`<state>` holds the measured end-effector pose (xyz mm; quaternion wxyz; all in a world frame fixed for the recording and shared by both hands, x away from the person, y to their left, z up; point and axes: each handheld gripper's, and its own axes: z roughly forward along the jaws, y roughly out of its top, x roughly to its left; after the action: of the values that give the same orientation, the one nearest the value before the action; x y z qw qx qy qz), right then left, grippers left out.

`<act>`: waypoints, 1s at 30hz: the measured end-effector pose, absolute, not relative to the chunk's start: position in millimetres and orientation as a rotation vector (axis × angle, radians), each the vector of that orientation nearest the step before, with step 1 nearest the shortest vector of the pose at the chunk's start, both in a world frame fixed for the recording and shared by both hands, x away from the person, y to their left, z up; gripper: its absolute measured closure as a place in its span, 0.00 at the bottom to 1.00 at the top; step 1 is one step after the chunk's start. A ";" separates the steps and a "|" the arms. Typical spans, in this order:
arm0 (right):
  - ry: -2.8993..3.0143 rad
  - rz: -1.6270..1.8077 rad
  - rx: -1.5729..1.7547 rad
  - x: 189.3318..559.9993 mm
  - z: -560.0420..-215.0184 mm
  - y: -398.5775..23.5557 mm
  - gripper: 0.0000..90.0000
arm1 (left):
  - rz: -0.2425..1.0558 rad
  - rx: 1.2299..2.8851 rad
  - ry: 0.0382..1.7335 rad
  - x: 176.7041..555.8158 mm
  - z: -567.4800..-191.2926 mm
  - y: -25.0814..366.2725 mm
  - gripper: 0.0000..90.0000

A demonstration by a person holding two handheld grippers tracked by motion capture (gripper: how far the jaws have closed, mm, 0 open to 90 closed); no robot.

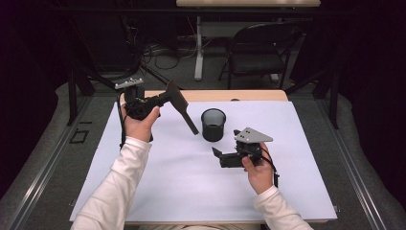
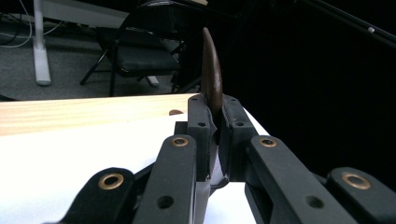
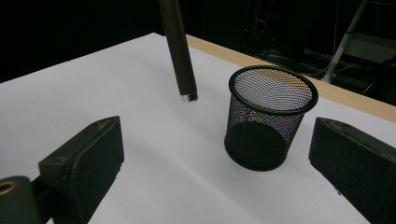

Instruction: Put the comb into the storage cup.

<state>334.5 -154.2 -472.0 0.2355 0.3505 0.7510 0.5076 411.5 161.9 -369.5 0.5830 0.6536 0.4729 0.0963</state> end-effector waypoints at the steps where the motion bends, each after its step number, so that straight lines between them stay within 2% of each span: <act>1: 2.062 1.392 0.961 334.4 -472.0 -154.1 0.03 | 0.228 1.527 1.103 412.2 -368.0 162.0 0.94; 30: 2.062 1.395 0.958 334.6 -472.1 -155.0 0.06 | 0.237 1.517 1.139 433.1 -353.6 144.4 0.94</act>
<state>334.6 -155.0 -472.1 0.2348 0.3492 0.7514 0.5082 433.1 144.4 -353.6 0.5769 0.6483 0.4866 0.1011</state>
